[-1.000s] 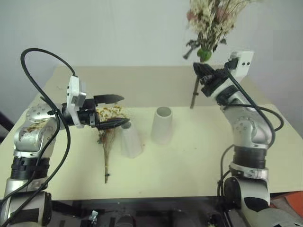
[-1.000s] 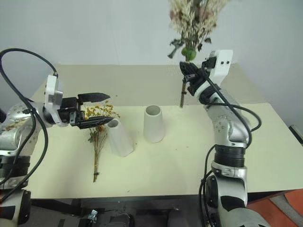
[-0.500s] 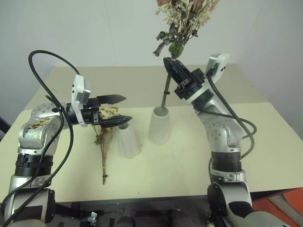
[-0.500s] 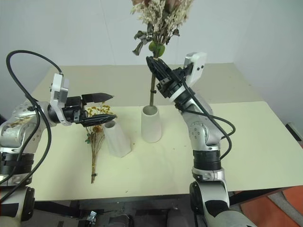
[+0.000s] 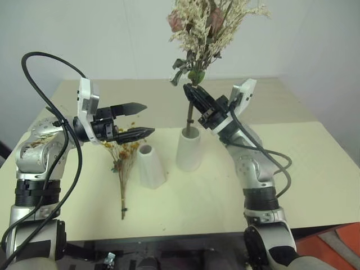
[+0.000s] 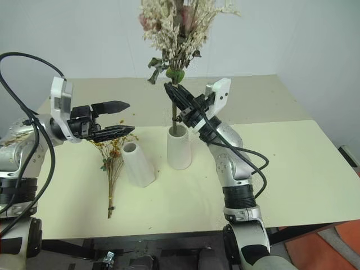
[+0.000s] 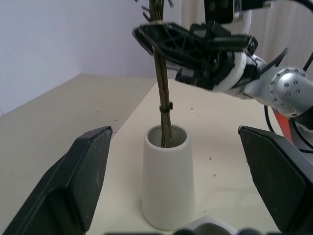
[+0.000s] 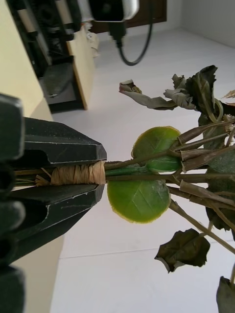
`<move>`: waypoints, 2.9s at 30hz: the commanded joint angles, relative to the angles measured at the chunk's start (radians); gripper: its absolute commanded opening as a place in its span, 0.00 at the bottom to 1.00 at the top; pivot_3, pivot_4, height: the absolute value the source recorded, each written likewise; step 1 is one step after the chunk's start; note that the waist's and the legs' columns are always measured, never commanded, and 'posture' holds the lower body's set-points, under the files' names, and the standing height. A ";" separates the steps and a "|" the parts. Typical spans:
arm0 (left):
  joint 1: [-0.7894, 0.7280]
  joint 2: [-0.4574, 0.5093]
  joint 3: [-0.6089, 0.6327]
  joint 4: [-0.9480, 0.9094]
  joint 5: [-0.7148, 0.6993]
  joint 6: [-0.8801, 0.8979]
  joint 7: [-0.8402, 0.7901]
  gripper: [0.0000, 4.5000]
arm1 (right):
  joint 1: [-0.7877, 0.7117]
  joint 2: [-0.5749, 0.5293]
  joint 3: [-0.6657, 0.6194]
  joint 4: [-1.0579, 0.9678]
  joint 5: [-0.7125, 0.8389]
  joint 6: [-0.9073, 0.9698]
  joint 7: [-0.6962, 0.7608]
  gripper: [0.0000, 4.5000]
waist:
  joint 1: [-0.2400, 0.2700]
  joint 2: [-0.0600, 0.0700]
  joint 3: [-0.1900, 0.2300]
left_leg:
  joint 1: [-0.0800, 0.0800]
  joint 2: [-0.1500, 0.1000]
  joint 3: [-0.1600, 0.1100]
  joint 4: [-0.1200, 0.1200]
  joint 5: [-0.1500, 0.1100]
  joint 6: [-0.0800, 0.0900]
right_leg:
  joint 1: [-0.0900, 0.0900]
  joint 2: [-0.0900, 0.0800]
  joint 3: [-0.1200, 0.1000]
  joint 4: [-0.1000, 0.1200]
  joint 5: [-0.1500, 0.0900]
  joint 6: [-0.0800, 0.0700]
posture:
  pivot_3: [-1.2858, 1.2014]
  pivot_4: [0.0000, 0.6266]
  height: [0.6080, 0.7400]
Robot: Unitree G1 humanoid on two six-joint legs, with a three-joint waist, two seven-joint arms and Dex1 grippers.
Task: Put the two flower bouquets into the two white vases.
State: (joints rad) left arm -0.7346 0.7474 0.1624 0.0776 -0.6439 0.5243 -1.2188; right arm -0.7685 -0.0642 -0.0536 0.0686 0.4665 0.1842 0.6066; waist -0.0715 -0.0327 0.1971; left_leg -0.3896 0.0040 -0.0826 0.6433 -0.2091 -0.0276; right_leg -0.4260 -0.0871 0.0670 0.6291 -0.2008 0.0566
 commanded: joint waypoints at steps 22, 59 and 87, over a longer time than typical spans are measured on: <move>-0.009 0.031 0.037 -0.036 -0.032 0.005 0.015 1.00 | 0.120 -0.032 0.038 -0.024 -0.089 -0.141 0.002 1.00 | 0.001 0.000 0.000 | 0.000 0.000 0.000 0.000 0.000 0.000 | 0.000 0.000 0.000 0.000 0.000 0.000 | 0.52 0.24 1.00; 0.187 0.253 -0.054 -0.398 -0.009 0.948 0.549 1.00 | 0.220 -0.739 -0.051 -0.303 0.218 0.305 0.593 1.00 | 0.007 -0.001 0.001 | 0.000 0.001 0.000 0.000 0.000 0.000 | 0.002 0.000 0.000 -0.003 -0.006 0.009 | 0.52 0.24 1.00; -0.014 0.044 -0.277 -0.063 0.242 0.910 0.749 0.01 | 0.251 -0.712 -0.061 -0.368 0.260 0.338 0.554 1.00 | 0.029 -0.002 0.001 | 0.000 -0.001 0.000 0.000 0.000 0.000 | 0.002 -0.001 0.000 -0.002 -0.006 0.009 | 0.52 0.24 1.00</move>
State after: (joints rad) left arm -0.7436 0.7858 -0.1431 0.0184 -0.4267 1.4747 -0.4802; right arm -0.4987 -0.7730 -0.0924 -0.2733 0.6939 0.5150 1.1557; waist -0.0422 -0.0342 0.1976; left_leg -0.3894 0.0034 -0.0823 0.6438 -0.2091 -0.0278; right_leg -0.4238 -0.0878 0.0672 0.6267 -0.2064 0.0654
